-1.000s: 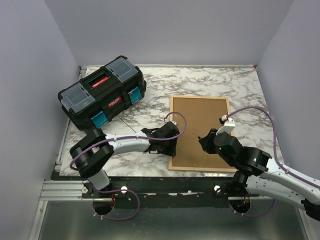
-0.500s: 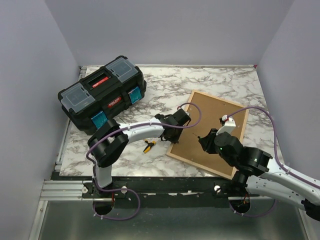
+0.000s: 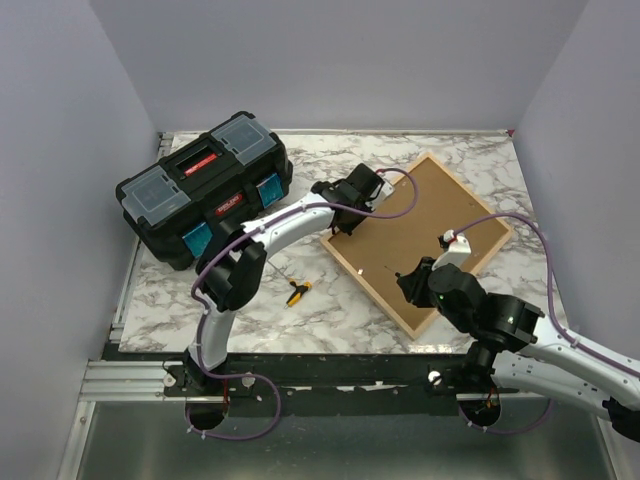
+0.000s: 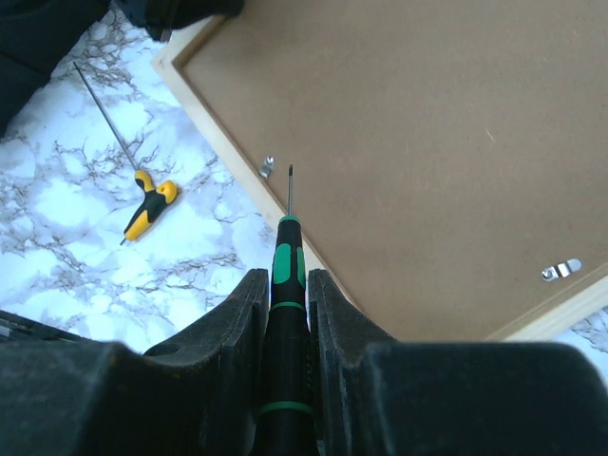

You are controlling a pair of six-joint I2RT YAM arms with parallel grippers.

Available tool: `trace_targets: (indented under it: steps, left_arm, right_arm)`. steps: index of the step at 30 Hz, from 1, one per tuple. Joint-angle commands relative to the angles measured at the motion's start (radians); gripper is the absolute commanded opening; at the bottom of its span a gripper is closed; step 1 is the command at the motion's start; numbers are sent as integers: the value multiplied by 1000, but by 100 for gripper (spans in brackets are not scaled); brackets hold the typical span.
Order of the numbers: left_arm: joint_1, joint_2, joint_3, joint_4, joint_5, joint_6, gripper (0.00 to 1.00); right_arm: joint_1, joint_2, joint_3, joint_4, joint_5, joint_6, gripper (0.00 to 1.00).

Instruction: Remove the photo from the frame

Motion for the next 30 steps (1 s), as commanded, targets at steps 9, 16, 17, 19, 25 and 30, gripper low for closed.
trace_targets:
  steps: [9, 16, 17, 19, 25, 30]
  left_arm:
    - [107, 97, 324, -88, -228, -98, 57]
    - [124, -241, -124, -76, 10, -633, 67]
    - [126, -284, -202, -66, 69, -720, 67]
    - [126, -346, -338, -9, 199, -899, 67]
    - [47, -427, -719, 453, 491, -1358, 64]
    - [-73, -341, -678, 383, 429, -1552, 73]
  right_arm:
    - [0, 32, 9, 15, 1, -1, 1]
    - [0, 49, 13, 39, 1, -21, 1]
    - [0, 47, 12, 45, 2, -24, 1]
    - [1, 47, 9, 55, 6, -30, 1]
    - [1, 43, 22, 28, 42, -29, 1]
    - [0, -13, 21, -2, 49, -16, 1]
